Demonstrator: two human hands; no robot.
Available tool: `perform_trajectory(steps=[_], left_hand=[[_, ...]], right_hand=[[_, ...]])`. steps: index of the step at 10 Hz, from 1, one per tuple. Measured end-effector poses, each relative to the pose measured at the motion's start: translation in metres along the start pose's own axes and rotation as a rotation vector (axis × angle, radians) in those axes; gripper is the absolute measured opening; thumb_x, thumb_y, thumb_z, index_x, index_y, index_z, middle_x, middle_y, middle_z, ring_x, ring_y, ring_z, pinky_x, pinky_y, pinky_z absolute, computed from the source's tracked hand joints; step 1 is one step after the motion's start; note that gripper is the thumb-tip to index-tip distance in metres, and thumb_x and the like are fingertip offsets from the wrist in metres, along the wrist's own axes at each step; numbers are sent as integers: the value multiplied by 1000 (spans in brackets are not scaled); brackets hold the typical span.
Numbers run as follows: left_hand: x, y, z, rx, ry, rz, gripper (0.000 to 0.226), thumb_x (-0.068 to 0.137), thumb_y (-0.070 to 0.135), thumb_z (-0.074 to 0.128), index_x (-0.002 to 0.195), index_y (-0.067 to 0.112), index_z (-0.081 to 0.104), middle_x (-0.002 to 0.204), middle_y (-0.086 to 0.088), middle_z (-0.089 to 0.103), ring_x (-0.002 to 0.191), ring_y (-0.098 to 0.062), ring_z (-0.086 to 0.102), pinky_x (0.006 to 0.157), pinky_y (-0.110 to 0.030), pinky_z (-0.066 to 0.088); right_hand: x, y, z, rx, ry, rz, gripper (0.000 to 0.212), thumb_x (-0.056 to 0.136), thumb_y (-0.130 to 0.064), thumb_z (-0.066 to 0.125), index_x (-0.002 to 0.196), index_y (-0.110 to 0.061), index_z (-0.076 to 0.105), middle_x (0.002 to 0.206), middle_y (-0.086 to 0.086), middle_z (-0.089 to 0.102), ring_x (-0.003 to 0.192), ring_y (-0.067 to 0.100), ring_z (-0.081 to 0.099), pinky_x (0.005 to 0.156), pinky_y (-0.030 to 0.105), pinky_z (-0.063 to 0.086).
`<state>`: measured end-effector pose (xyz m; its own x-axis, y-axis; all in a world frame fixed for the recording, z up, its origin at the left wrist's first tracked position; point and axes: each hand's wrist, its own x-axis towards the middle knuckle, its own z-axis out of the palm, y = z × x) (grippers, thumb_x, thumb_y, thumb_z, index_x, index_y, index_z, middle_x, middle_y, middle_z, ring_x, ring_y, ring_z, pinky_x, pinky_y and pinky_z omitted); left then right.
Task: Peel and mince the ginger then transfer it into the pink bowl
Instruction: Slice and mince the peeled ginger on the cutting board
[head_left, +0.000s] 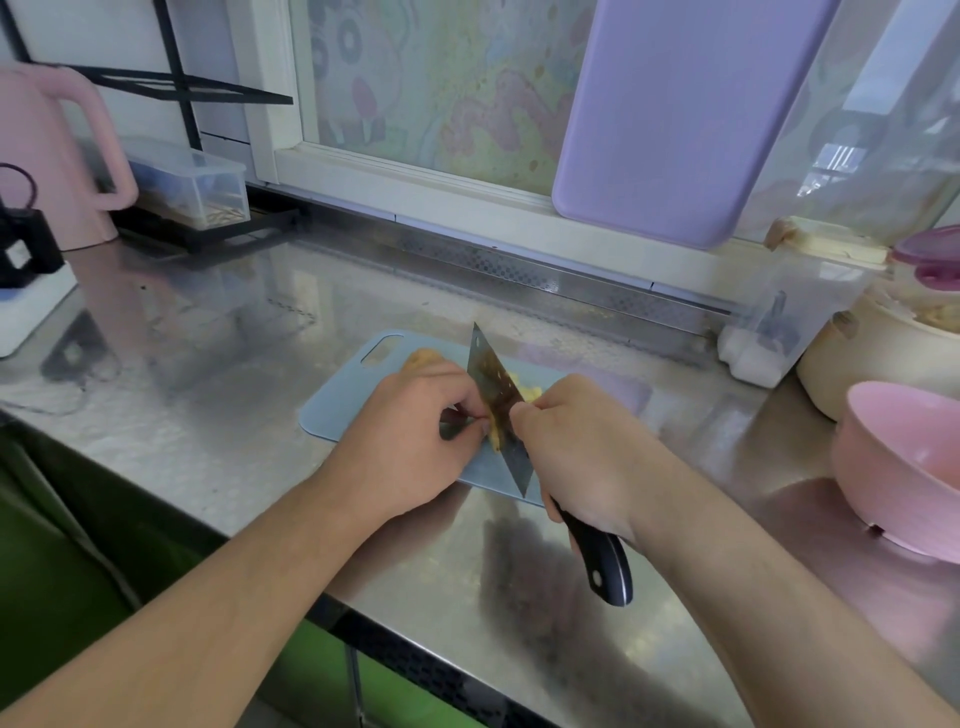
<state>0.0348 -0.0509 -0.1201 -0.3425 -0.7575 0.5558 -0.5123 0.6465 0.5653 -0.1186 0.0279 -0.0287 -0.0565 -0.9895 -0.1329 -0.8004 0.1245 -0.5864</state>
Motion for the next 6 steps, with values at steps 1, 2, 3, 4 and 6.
perform_trajectory(steps=[1,2,3,4,6], left_hand=[[0,-1,1,-20,-3,-4,19,85,7,77,80,25,72,87,14,64,93,-11,65,82,-39,59],[-1,-3,2,-58,-10,-22,20,86,7,76,81,25,72,90,13,65,90,-11,67,82,-38,61],[0,-3,2,-49,-18,-14,17,86,9,76,81,25,71,89,12,64,96,-14,66,83,-39,61],[0,-4,2,-49,-15,-15,16,86,10,77,82,24,71,89,12,64,97,-14,65,83,-39,60],[-1,-3,2,-61,-13,-23,17,86,7,77,81,23,72,90,10,65,94,-12,66,82,-36,61]], right_hand=[[2,11,3,216,26,40,38,105,-16,48,68,-7,44,71,18,52,59,22,49,58,34,45],[10,27,4,287,2,26,29,103,-20,48,77,-7,53,57,16,46,42,21,43,52,30,35],[12,27,6,380,-8,39,22,100,-21,52,91,-3,57,47,3,48,38,19,48,48,27,36],[12,27,6,461,-64,55,22,100,-16,53,80,-7,56,44,2,43,33,16,44,41,20,33],[9,27,2,506,-80,87,23,97,-12,52,75,-7,50,45,9,39,31,18,39,37,16,29]])
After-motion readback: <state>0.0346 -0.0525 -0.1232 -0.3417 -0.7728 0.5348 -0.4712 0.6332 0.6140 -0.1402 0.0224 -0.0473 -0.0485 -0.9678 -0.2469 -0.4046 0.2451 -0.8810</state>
